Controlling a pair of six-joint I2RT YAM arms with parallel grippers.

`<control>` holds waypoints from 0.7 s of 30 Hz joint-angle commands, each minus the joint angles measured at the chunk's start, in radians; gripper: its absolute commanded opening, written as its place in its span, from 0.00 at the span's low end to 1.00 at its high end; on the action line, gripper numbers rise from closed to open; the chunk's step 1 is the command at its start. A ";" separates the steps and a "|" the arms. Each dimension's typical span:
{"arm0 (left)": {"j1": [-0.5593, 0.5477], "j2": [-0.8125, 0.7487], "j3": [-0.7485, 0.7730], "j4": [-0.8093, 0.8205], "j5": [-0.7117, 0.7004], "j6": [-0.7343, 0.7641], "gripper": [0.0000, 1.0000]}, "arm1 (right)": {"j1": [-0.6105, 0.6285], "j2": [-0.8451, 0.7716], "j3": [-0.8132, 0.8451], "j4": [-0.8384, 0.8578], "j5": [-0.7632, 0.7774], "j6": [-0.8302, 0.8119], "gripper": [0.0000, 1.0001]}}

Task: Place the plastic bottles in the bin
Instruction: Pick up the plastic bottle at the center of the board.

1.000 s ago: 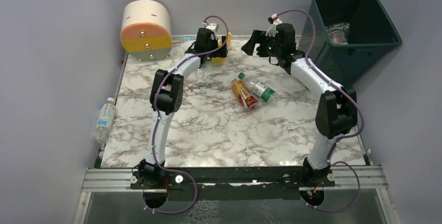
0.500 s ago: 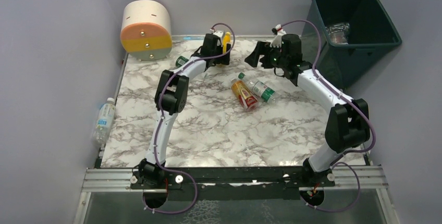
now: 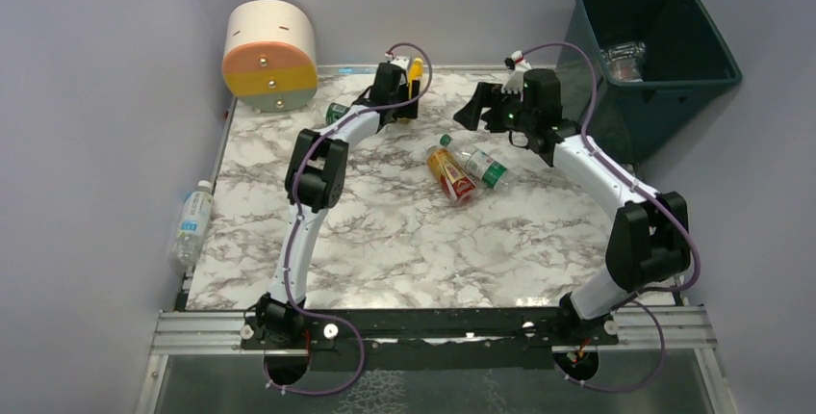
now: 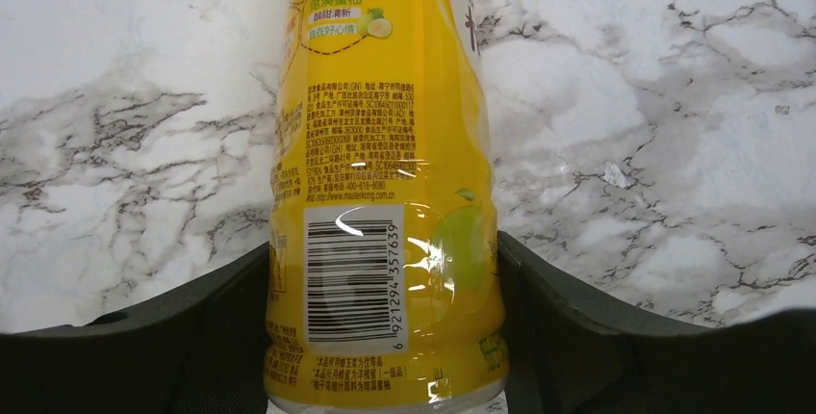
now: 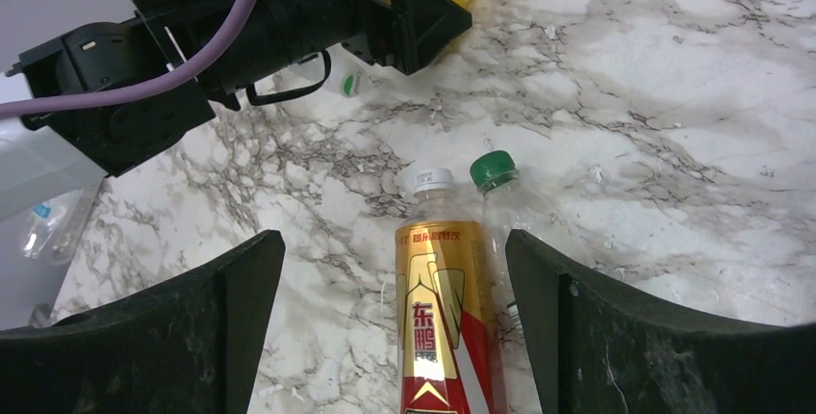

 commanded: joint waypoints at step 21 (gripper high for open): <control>-0.092 -0.857 -0.777 0.201 0.145 -0.201 0.67 | -0.001 -0.240 -0.083 -0.020 -0.098 0.057 0.89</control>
